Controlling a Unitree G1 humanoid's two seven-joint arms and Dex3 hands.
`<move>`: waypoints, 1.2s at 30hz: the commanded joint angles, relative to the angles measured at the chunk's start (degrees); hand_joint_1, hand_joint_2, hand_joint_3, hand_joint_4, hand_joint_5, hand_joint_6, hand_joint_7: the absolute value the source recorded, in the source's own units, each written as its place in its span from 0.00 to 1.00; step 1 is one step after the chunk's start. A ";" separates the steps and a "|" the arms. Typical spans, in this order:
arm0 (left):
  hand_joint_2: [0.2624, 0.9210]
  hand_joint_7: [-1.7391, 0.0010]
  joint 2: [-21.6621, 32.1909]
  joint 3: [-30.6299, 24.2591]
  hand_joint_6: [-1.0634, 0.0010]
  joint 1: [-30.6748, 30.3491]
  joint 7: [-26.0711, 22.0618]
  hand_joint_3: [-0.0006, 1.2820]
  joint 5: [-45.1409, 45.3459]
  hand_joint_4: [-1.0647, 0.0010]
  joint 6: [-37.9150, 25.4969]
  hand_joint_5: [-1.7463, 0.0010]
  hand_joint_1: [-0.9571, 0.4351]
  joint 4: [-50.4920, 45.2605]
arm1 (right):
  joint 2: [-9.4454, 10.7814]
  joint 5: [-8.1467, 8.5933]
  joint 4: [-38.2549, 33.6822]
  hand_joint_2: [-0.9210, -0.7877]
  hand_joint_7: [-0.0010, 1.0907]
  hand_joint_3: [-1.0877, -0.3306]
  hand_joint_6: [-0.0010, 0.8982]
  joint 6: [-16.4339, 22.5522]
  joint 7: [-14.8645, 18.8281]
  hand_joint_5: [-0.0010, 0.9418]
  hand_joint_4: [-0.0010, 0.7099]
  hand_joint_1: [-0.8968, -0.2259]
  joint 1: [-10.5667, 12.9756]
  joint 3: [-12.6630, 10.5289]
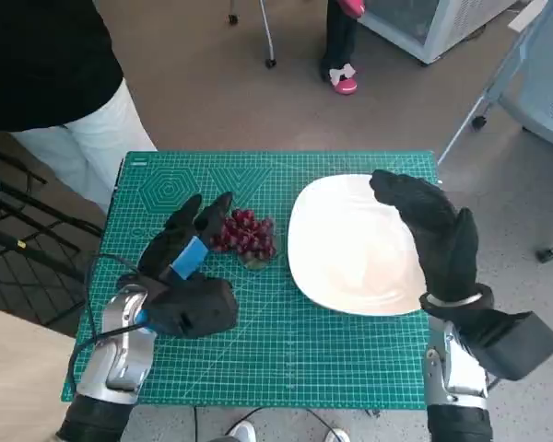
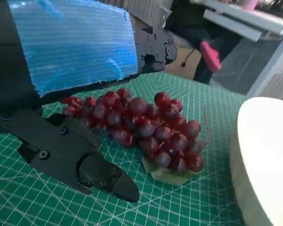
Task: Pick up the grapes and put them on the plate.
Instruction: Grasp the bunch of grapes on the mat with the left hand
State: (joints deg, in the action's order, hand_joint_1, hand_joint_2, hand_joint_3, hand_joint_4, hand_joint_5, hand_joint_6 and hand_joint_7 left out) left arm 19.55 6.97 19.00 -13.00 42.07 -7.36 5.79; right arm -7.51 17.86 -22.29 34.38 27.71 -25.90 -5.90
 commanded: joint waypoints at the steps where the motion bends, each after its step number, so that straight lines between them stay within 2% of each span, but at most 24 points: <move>1: 0.64 0.99 0.62 1.20 0.88 2.26 -0.46 0.00 -0.49 1.00 -2.35 1.00 0.54 -0.02 | 0.24 0.06 -0.49 0.00 0.44 0.26 0.00 -0.66 0.37 0.00 0.52 0.42 1.09 -0.10; 7: 0.65 0.99 0.70 2.99 0.86 5.55 -0.21 0.00 -0.11 1.00 -4.68 1.00 0.67 2.79 | 0.28 -0.23 -0.85 0.00 0.44 0.26 0.00 -0.29 0.21 0.00 0.52 0.42 0.97 -0.26; 16: 0.75 0.99 1.29 6.53 0.80 9.72 1.08 0.02 1.93 0.94 -6.25 1.00 0.81 7.51 | 0.29 -0.20 -1.65 0.00 0.44 0.26 0.00 -0.01 0.36 0.00 0.52 0.42 0.53 -0.42; 25: 0.83 0.99 2.02 9.62 0.77 12.73 0.22 0.03 2.56 0.91 -6.81 1.00 0.83 10.87 | 0.33 -0.16 -1.58 0.00 0.44 0.26 0.00 0.09 0.35 0.00 0.52 0.43 0.52 -0.43; 36: 0.85 1.00 2.53 10.75 0.76 14.69 0.20 0.02 1.24 0.92 -5.58 1.00 0.83 13.90 | 0.26 -0.12 -1.74 0.00 0.44 0.26 0.00 0.34 0.36 0.00 0.52 0.43 0.43 -0.68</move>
State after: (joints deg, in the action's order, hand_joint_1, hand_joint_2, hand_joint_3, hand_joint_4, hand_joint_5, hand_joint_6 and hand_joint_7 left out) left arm 21.56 17.20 32.48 -12.74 43.99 -13.33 18.87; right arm -7.44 17.82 -22.98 34.91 27.71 -25.93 -6.46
